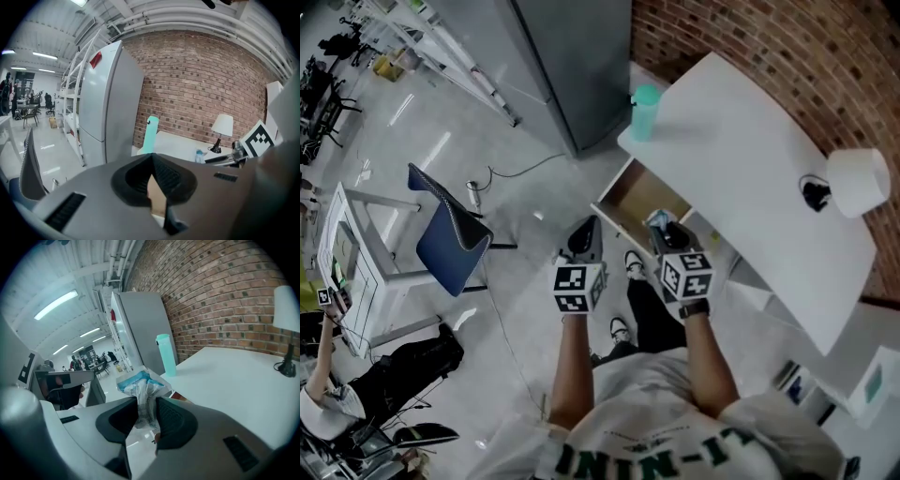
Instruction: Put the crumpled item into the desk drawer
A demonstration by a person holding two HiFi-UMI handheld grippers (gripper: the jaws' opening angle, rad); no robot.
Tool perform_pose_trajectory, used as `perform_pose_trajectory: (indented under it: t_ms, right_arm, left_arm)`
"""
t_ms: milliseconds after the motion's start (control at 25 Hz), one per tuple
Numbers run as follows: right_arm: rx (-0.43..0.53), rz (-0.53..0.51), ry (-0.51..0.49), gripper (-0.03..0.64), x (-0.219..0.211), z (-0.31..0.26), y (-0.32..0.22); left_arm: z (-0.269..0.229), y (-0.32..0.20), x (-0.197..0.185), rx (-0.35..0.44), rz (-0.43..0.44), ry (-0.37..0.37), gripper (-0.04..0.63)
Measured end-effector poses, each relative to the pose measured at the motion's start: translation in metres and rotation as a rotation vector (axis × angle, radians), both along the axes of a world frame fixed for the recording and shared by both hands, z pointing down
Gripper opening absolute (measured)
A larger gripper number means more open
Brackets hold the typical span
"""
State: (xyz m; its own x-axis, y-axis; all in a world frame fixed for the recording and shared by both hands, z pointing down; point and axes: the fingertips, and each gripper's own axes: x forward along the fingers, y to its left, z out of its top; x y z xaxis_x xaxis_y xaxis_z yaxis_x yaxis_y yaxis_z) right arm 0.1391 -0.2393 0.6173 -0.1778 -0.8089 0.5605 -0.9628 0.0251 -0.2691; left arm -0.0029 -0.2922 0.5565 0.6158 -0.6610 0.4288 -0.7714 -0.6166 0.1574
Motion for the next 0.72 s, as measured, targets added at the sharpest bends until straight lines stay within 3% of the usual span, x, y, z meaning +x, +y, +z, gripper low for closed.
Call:
perform_pose_trajectory:
  t_ms: [440, 720]
  right_arm:
    - [-0.122, -0.034, 0.002, 0.110, 0.007, 0.067, -0.015]
    - [-0.240, -0.089, 0.084, 0.110, 0.012, 0.134, -0.030]
  left_arm:
    - [0.055, -0.011, 0.013, -0.112, -0.005, -0.020, -0.005]
    - [0.090, -0.033, 0.006, -0.074, -0.008, -0.043, -0.006]
